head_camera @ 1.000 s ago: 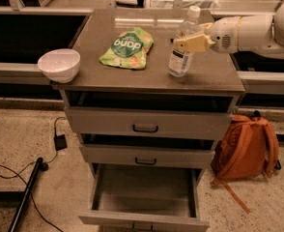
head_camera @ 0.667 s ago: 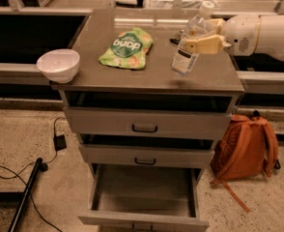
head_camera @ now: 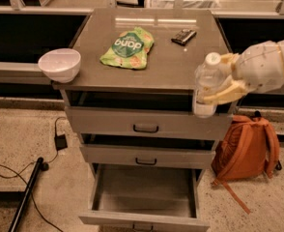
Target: Place blue plastic bottle into bottom drawer
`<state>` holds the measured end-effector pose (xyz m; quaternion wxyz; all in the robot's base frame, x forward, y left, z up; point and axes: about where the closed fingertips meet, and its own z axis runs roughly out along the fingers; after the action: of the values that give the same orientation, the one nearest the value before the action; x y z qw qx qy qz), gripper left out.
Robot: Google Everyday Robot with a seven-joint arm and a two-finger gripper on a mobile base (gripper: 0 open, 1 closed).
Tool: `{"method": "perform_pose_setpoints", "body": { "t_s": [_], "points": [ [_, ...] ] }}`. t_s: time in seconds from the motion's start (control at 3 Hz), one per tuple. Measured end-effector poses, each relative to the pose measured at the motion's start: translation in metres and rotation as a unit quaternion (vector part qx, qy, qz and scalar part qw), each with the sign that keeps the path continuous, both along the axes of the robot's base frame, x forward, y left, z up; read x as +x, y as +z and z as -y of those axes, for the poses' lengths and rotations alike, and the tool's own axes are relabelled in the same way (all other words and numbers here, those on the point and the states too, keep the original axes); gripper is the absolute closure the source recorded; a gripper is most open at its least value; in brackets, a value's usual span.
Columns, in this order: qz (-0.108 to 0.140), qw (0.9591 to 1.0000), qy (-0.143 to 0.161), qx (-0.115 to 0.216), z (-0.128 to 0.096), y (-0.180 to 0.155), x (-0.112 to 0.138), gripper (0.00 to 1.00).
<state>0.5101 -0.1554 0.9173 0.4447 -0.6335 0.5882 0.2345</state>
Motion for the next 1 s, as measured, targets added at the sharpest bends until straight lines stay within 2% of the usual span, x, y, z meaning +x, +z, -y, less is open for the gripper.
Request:
{"method": "perform_pose_setpoints", "body": {
  "t_s": [0.33, 0.67, 1.0],
  "points": [
    [-0.008, 0.9998, 0.004, -0.019, -0.001, -0.014, -0.004, 1.00],
    [-0.032, 0.9988, -0.010, 0.037, -0.007, -0.059, 0.003, 1.00],
    [-0.065, 0.9929, -0.040, 0.091, -0.005, -0.164, 0.002, 1.00]
  ]
}}
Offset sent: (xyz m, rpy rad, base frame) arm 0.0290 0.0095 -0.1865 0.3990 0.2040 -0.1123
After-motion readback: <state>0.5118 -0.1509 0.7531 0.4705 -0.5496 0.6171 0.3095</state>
